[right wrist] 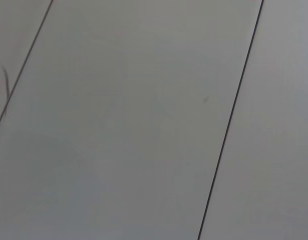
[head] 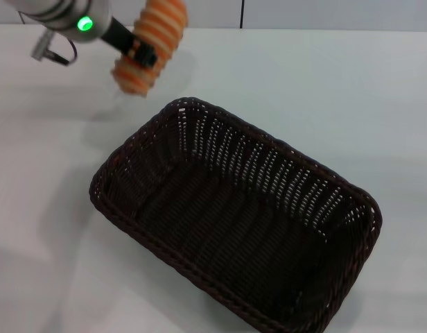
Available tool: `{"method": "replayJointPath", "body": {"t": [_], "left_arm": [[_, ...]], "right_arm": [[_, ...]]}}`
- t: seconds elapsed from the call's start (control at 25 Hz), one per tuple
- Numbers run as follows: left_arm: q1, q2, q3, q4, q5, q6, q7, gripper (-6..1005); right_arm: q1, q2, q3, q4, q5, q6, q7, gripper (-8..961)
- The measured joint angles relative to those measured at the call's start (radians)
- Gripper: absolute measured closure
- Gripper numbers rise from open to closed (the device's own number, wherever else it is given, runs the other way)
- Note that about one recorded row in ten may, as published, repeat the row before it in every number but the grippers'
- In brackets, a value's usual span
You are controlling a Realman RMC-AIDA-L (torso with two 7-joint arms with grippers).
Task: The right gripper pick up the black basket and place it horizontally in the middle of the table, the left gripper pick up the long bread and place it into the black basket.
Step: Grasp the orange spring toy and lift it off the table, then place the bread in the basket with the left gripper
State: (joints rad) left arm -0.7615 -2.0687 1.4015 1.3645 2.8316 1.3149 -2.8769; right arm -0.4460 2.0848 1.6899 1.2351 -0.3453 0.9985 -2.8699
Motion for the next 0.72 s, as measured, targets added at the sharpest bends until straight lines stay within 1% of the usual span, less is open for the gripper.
{"method": "replayJointPath", "body": {"t": [0.04,0.08,0.12,0.16,0.2,0.24,0.32,0.36,0.4,0.52,0.64,0.68,0.72], "left_arm": [[0.02,0.001,0.0,0.068,-0.013,0.026,0.0,573],[0.059,0.001,0.004,0.205,-0.033,0.095,0.0,585],[0.059,0.001,0.004,0.205,-0.033,0.095,0.0,598],[0.095,-0.002,0.022,0.31,-0.039,0.163,-0.001,610],[0.095,-0.002,0.022,0.31,-0.039,0.163,-0.001,613],[0.115,-0.004,0.04,0.355,-0.049,0.194,-0.001,617],[0.115,-0.004,0.04,0.355,-0.049,0.194,-0.001,623],[0.203,-0.009,0.132,0.491,-0.096,0.286,-0.005,627],[0.203,-0.009,0.132,0.491,-0.096,0.286,-0.005,630],[0.284,-0.009,0.225,0.579,-0.115,0.337,-0.009,640],[0.325,-0.01,0.272,0.607,-0.116,0.372,-0.01,650],[0.348,-0.01,0.294,0.613,-0.116,0.394,-0.01,657],[0.348,-0.01,0.294,0.613,-0.116,0.394,-0.01,663]], "right_arm": [[0.003,0.0,0.002,0.001,0.0,0.0,0.0,567],[0.009,0.0,0.004,0.004,0.0,-0.003,0.0,568],[0.009,0.0,0.004,0.004,0.0,-0.003,0.0,568],[0.014,-0.001,0.005,0.01,-0.001,-0.009,0.0,568],[0.014,-0.001,0.005,0.01,-0.001,-0.009,0.0,568],[0.016,-0.001,0.005,0.013,-0.001,-0.011,-0.001,568],[0.017,-0.001,0.007,0.021,-0.002,-0.018,-0.001,568],[0.012,-0.001,0.007,0.037,-0.002,-0.028,-0.001,568],[0.012,-0.001,0.007,0.037,-0.002,-0.028,-0.001,568],[-0.005,-0.002,0.004,0.066,-0.005,-0.045,-0.002,568],[-0.016,-0.001,0.001,0.09,-0.008,-0.057,-0.003,568],[-0.02,0.001,-0.001,0.102,-0.013,-0.061,-0.003,568],[-0.02,0.001,-0.001,0.102,-0.013,-0.061,-0.003,568]]}}
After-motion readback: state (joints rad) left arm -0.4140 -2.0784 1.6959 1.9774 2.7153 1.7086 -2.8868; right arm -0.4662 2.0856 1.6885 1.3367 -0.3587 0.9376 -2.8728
